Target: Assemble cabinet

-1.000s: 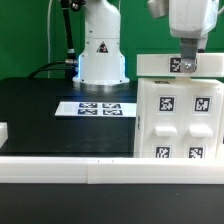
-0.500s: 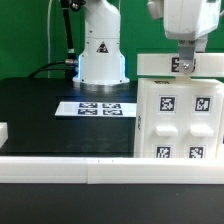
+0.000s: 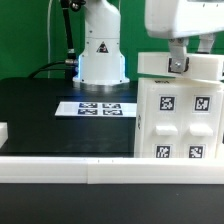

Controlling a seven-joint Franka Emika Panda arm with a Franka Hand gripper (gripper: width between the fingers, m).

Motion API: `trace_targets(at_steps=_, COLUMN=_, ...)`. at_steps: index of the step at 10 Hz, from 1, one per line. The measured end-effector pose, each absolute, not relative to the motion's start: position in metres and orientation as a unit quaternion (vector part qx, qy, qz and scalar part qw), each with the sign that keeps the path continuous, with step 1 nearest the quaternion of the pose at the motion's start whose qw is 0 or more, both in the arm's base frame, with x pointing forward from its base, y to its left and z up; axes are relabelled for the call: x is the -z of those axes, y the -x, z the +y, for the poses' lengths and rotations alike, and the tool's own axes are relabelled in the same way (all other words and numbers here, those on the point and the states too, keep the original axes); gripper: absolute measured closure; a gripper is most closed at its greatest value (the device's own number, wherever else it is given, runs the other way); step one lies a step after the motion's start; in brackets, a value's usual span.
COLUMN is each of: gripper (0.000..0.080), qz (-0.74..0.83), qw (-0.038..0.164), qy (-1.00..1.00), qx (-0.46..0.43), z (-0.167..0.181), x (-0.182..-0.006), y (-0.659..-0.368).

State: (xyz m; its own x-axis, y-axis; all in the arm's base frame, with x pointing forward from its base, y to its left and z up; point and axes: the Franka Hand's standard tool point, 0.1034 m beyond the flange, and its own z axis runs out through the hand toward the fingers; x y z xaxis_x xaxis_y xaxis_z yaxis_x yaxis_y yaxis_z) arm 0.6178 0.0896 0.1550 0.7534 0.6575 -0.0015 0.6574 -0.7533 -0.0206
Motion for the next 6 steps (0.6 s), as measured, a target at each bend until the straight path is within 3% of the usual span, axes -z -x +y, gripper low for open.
trace_targets(at_steps=6, gripper=0.0233, qz=0.112, qw=0.011, qy=0.994, qx=0.016, z=0.0891, x=-0.1547, y=-0.6237)
